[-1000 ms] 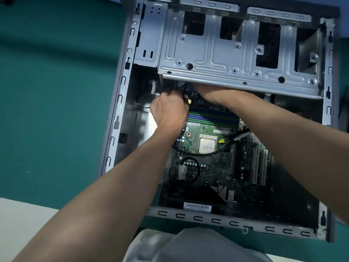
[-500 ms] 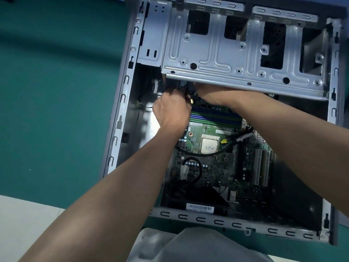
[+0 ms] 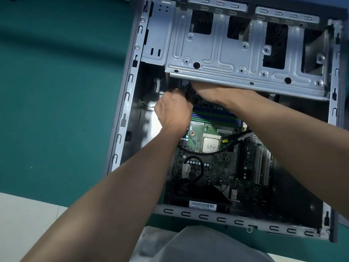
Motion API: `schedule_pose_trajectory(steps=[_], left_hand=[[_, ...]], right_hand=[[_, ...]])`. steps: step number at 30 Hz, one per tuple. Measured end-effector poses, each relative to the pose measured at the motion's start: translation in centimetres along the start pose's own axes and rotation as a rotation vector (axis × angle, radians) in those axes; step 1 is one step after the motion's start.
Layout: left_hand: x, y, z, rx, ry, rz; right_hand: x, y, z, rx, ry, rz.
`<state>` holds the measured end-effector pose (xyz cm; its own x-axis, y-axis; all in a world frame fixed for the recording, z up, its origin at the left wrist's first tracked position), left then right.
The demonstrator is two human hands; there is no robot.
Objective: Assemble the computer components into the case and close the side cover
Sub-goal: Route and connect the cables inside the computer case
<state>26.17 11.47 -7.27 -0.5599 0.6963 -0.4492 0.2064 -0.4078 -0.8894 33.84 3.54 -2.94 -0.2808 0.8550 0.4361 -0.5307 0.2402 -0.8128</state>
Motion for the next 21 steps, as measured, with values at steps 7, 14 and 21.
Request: schedule_pose_trajectory(steps=[7,14,21], left_hand=[[-0.7,-2.1,1.1,0.238,0.158,-0.07],[0.0,-4.0,4.2,0.644,0.479,-0.368],[0.5,-3.8,5.4,0.88,0.529,-0.456]], right_hand=[[0.2,0.1,0.3,0.052,0.004,0.02],[1.8,-1.0,1.6,0.01,0.009,0.005],[2.3,-0.8,2.2,-0.074,0.016,0.106]])
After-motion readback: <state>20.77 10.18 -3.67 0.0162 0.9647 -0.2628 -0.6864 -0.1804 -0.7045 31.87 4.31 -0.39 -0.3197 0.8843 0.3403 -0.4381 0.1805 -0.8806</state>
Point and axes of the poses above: each hand's wrist, its own z-axis away from the middle knuckle, its own y-axis out of the palm, x = y × z, the point moved 2 cm from there along -z, towards the middle knuckle, and after that the axes turned 5 degrees about -x, right-handed, at the moved point
